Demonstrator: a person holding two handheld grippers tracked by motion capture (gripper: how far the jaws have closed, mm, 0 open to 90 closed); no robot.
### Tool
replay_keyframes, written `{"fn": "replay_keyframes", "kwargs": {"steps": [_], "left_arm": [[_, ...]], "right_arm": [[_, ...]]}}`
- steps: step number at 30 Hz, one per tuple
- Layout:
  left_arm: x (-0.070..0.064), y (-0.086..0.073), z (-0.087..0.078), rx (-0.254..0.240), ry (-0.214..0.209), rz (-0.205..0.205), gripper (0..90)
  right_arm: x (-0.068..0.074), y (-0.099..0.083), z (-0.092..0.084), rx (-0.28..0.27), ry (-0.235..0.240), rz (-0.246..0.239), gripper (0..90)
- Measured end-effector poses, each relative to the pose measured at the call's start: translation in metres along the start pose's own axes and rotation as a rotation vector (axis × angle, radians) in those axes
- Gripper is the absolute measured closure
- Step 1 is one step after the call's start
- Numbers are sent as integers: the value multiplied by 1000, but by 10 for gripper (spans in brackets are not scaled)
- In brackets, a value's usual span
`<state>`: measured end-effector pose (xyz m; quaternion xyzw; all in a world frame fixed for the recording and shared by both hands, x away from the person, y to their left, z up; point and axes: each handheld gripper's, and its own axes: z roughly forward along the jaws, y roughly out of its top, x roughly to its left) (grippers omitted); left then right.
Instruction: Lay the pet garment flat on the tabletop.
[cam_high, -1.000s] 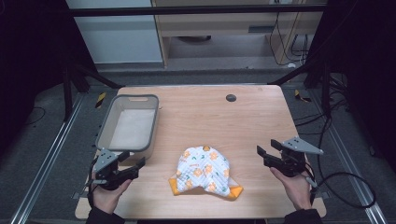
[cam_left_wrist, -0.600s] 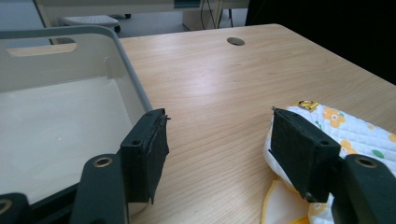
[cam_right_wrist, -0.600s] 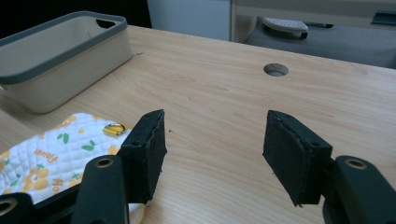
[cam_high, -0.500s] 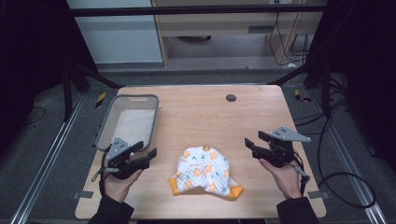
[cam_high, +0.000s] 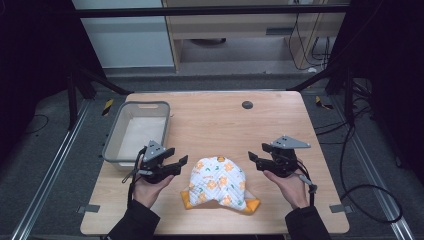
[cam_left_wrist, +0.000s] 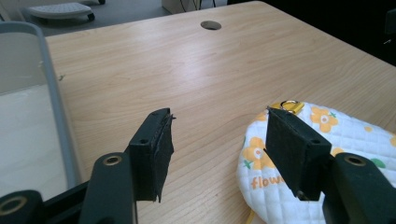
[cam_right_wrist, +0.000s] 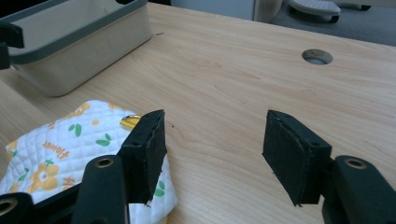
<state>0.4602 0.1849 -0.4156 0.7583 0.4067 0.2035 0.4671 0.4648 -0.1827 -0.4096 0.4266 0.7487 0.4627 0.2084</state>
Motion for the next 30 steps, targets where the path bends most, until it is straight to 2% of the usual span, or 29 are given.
{"fn": "replay_keyframes", "kwargs": {"steps": [8,11,15,18,24,30], "left_arm": [[-6,-2,16,53,-27,15,414],[-8,-4,23,75,-36,19,417],[-10,-6,33,105,-53,4,417],[-12,-7,39,127,-54,21,417],[-14,-12,48,149,-65,16,417],[-14,-17,54,164,-80,3,419]], "right_arm": [[3,-7,11,18,20,7,393],[6,-16,19,47,28,-1,395],[9,-21,25,70,39,-8,398],[11,-22,28,78,51,-5,401],[17,-25,36,84,81,-5,414],[22,-33,47,126,103,-11,422]]}}
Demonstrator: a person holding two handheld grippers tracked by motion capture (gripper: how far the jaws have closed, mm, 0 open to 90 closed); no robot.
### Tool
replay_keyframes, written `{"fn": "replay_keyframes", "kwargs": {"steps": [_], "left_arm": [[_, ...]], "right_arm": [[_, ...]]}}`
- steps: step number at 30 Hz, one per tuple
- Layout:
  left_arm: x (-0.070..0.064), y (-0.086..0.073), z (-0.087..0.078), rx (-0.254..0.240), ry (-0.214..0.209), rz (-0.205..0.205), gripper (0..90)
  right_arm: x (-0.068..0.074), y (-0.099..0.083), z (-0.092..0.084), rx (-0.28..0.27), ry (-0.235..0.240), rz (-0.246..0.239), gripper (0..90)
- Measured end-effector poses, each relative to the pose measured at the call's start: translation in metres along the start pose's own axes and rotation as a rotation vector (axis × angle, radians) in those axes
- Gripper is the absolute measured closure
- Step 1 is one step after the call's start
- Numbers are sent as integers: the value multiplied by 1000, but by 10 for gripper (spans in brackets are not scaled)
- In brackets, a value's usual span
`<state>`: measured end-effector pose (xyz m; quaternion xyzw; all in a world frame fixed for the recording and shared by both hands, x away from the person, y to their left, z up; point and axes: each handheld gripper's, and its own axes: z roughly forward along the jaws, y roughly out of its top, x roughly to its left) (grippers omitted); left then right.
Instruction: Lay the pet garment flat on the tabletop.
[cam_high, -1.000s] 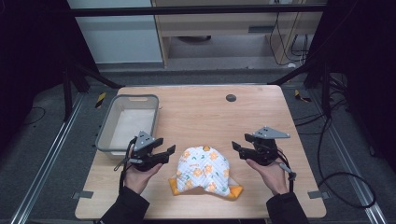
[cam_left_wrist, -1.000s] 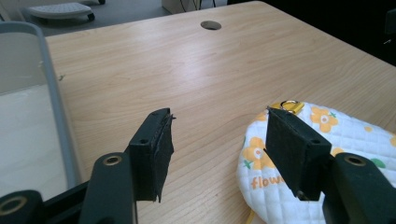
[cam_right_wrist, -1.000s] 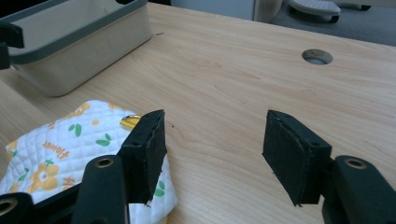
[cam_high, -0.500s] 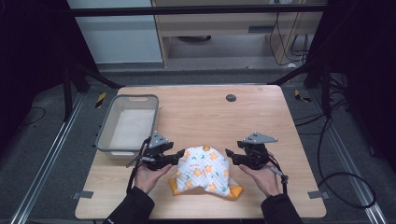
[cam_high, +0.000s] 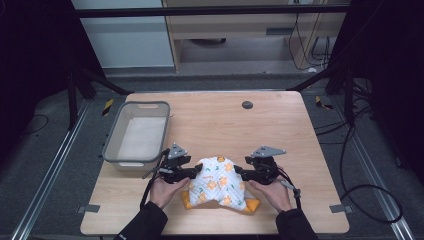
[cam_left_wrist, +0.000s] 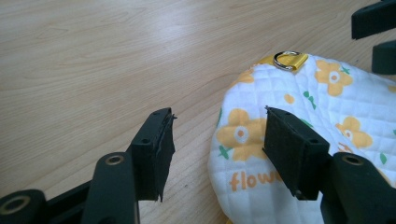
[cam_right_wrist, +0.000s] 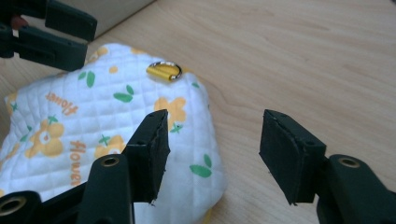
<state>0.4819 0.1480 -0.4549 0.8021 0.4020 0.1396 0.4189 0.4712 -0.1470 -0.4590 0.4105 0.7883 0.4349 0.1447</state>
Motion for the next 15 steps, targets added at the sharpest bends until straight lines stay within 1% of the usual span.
{"fn": "replay_keyframes", "kwargs": {"steps": [1,3,4,6,8,11,13,14,15], "left_arm": [[0,0,1,2,-4,-2,420],[0,-1,2,9,-12,0,422],[0,-2,4,15,-17,-6,424],[0,-4,7,29,-21,-3,429],[-2,-6,11,54,-26,11,432],[-5,-6,13,62,-31,25,456],[-5,-7,14,69,-37,27,480],[-6,-7,15,70,-39,23,509],[-6,-8,16,78,-41,27,509]], "right_arm": [[1,-2,4,19,5,-7,430],[2,-3,6,24,8,-7,436],[2,-3,7,31,11,-9,446],[2,-5,10,37,19,-15,471],[3,-6,13,50,24,-16,500],[3,-8,17,68,38,-20,574],[3,-8,18,74,40,-19,615],[3,-8,19,72,45,-17,662],[3,-8,19,72,45,-17,662]]}}
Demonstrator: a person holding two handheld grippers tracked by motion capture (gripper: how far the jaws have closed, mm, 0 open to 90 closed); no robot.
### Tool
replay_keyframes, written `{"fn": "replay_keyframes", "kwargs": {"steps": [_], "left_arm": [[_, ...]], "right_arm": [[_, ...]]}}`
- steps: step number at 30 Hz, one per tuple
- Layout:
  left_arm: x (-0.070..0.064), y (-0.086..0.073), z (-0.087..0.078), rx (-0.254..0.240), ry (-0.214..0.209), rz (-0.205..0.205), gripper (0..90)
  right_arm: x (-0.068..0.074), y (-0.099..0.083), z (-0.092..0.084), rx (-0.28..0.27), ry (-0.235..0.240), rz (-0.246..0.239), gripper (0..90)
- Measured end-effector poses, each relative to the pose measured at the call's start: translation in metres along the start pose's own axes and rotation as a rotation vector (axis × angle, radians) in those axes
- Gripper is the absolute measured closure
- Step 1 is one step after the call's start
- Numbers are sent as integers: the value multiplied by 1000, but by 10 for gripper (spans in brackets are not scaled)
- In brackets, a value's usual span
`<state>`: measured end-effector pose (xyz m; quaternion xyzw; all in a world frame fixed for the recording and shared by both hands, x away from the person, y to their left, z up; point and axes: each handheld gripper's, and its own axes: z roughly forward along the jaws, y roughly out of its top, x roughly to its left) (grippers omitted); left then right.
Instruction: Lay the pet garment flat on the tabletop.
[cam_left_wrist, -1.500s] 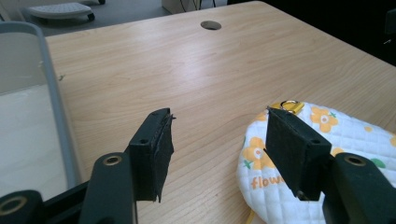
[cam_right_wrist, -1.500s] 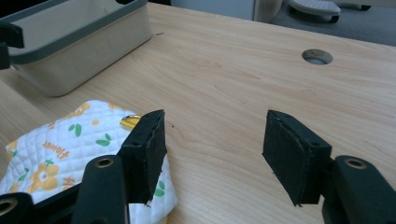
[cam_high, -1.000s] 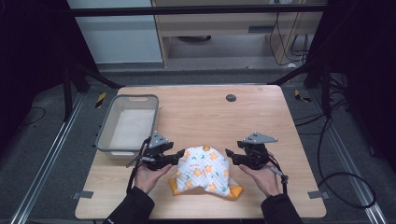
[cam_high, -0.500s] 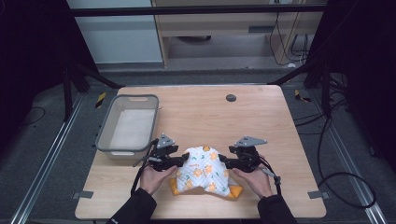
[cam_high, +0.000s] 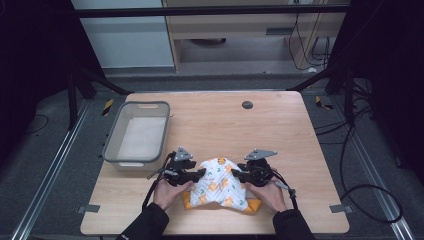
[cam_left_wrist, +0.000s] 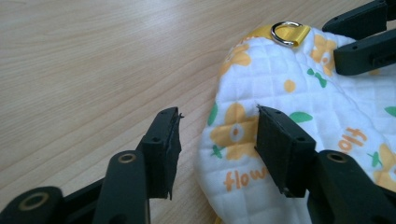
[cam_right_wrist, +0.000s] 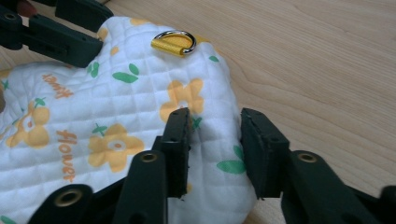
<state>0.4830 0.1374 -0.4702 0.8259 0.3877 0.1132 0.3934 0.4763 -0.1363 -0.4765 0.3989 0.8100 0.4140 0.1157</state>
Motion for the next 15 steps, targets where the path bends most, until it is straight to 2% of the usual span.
{"fn": "replay_keyframes", "kwargs": {"steps": [3,7,12,15], "left_arm": [[0,-3,4,17,-14,-12,581],[-3,-4,7,33,-4,-12,673],[-8,-4,8,52,14,26,842],[-10,-3,3,37,8,40,872]], "right_arm": [[0,0,0,3,13,10,740],[1,0,-2,3,27,11,787],[1,0,-4,-6,32,6,805],[0,0,-6,-14,32,20,810]]}}
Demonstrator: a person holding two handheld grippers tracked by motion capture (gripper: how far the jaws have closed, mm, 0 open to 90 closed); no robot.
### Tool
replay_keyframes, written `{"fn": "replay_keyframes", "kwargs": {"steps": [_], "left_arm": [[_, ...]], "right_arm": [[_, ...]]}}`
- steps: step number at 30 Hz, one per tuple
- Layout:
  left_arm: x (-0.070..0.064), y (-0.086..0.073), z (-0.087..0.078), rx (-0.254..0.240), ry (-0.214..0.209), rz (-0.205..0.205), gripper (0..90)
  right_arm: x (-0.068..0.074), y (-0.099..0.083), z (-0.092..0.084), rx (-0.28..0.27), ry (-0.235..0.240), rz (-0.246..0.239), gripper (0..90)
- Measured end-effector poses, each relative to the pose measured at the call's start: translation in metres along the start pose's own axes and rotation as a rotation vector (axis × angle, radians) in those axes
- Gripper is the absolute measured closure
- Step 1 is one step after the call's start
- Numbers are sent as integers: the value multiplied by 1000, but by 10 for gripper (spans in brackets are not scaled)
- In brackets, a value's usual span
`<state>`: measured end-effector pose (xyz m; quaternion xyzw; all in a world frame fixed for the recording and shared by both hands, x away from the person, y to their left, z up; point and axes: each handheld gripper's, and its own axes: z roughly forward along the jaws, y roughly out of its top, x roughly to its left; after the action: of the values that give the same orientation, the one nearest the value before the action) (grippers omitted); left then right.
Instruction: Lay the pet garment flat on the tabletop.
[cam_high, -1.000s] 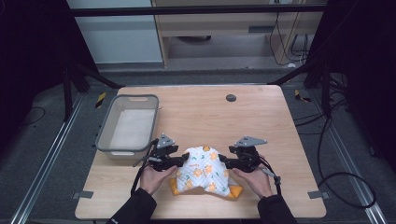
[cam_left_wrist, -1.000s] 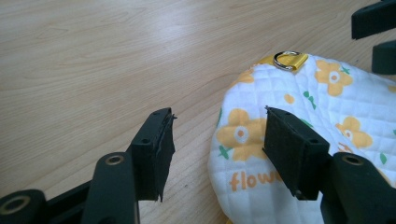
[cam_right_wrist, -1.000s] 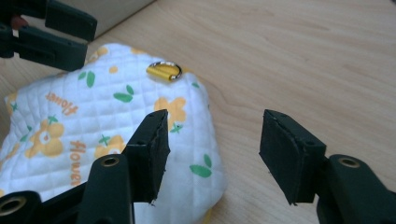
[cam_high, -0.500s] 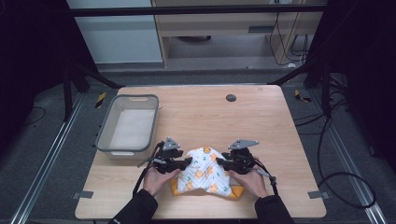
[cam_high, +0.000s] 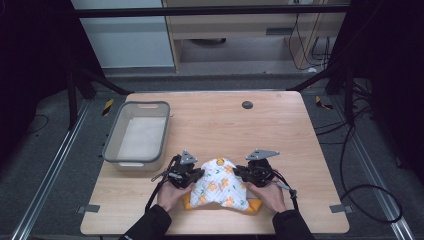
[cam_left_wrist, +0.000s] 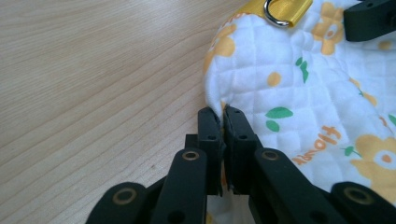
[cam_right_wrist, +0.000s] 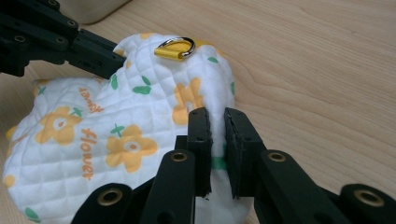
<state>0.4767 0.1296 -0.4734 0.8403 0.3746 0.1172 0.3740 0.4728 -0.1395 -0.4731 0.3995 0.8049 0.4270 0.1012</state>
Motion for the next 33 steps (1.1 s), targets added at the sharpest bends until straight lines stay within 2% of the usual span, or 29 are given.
{"fn": "replay_keyframes", "kwargs": {"steps": [5,8,12,22,26,30,33], "left_arm": [[-2,5,-12,-35,-10,-4,880],[-4,8,-22,-64,-15,2,882],[-7,10,-32,-98,-29,0,882],[-22,23,-67,-227,-46,27,883],[-29,31,-81,-285,-43,43,884],[-32,40,-90,-323,-27,49,883],[-31,53,-93,-345,12,61,883]], "right_arm": [[1,2,-7,-33,13,-7,814],[3,5,-17,-77,15,-37,819],[6,7,-24,-109,17,-38,822],[16,20,-54,-224,7,-65,828],[19,26,-66,-268,3,-72,830],[23,35,-77,-300,-5,-85,829],[24,46,-82,-337,-19,-83,828]]}}
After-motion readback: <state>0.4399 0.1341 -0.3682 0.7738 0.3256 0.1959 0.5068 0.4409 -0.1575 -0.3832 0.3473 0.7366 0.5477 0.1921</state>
